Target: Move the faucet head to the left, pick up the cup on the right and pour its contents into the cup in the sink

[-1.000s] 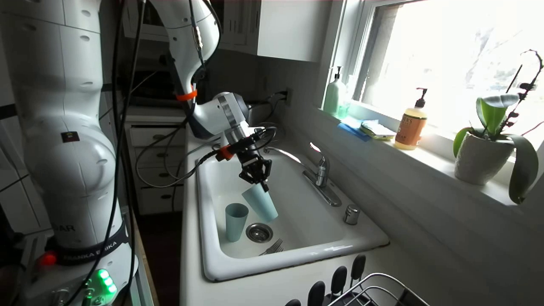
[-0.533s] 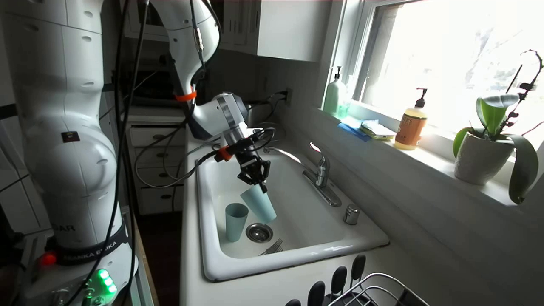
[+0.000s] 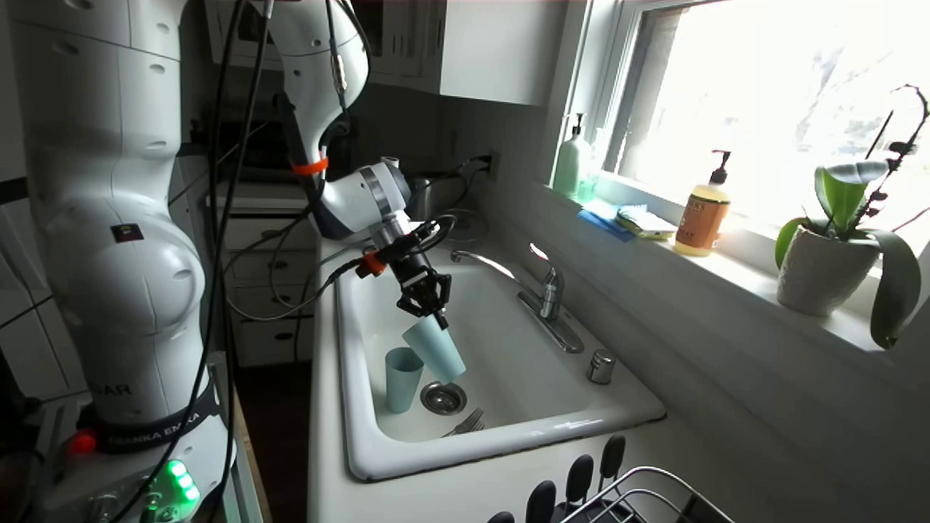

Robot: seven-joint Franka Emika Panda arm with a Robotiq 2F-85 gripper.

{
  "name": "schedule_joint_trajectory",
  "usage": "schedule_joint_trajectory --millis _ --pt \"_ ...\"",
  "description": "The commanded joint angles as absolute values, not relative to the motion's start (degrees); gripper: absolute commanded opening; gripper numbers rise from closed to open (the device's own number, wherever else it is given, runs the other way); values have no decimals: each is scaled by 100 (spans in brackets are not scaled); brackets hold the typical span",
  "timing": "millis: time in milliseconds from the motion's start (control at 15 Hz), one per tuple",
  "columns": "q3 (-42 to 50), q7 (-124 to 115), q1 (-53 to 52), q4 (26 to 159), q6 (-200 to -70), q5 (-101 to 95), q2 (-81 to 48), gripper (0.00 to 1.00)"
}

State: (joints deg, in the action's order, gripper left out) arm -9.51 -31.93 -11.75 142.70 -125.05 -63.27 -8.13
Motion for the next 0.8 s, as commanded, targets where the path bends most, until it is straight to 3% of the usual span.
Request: schedule_joint_trajectory --millis 0,733 --pt "-1029 -3628 -1316 14300 -12201 -6808 -835 1" --pt "-1296 -4117 -1551 14279 -11333 -7490 -1082 1"
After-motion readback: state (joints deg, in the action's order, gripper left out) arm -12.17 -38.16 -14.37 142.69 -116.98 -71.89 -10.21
